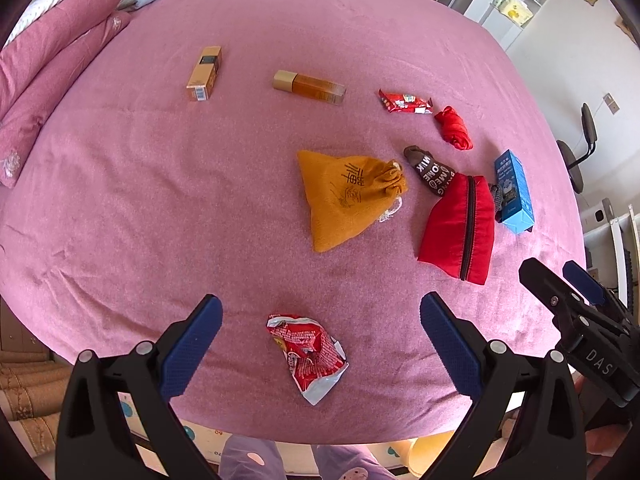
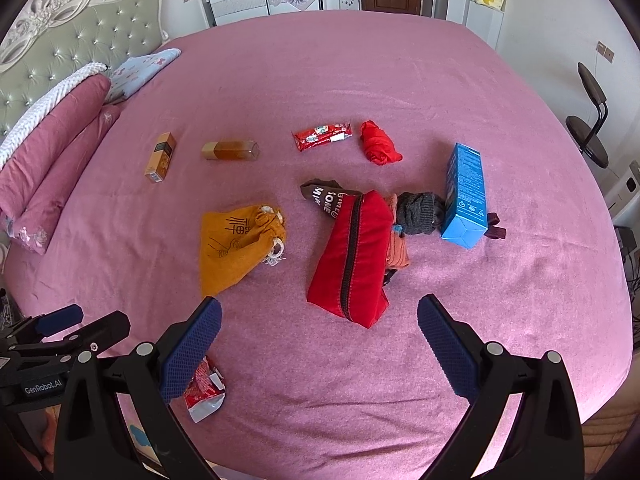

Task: Collect trash
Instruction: 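Lower the left tool onto the crumpled red wrapper and close it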

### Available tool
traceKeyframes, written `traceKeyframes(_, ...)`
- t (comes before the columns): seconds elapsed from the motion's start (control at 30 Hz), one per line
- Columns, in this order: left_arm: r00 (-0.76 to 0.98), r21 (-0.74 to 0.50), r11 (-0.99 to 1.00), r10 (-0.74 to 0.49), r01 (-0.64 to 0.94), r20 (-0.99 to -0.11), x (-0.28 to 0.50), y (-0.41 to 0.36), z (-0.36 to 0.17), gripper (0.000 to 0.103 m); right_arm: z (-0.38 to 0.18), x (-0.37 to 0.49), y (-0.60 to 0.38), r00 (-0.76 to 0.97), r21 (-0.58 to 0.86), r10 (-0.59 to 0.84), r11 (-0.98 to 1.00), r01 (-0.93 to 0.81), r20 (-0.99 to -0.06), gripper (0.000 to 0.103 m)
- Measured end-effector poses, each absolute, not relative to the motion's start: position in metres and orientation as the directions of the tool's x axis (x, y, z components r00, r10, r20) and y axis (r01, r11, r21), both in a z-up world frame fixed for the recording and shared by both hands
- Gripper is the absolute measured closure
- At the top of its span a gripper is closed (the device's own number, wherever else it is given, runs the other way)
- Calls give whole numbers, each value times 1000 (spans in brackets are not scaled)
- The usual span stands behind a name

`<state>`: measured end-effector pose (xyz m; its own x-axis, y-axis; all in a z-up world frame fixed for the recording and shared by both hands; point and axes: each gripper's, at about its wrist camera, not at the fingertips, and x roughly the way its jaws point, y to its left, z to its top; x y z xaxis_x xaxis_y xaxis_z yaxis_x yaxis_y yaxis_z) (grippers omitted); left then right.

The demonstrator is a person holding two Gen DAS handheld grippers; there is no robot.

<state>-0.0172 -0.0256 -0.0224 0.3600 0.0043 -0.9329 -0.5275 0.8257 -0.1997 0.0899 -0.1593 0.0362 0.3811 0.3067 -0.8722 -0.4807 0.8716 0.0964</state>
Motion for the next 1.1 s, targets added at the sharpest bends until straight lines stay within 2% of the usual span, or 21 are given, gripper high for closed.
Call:
traceKeyframes(0.43,242,-262,643,-121,-720,-963,-38,-27,-115,4,0,94,-135,288,100,340,783,-614,-895,8)
traceKeyframes(0.67,177,-225,598,-138,-770,-974,-29,-29,-156,8,-12,102,-128,264,103,344,761,-640,-901,8)
traceKeyframes(0.83,120,-183,580,-146,-794,-982,-24,-30,-174,29,-17,103,-120,251,109,351,748,-654,-902,8)
traceKeyframes(0.9,102,-160,583,-132,-796,-986,-21,-28,-176,44,-18,103,-118,245,114,353,746,-656,-903,8)
traceKeyframes(0.93,98,-156,587,-129,-795,-987,-21,-27,-176,49,-18,104,-116,243,115,354,745,-657,-903,8)
traceKeyframes(1.1,147,-211,569,-156,-795,-977,-25,-6,-174,70,-23,105,-107,233,122,352,747,-653,-906,8)
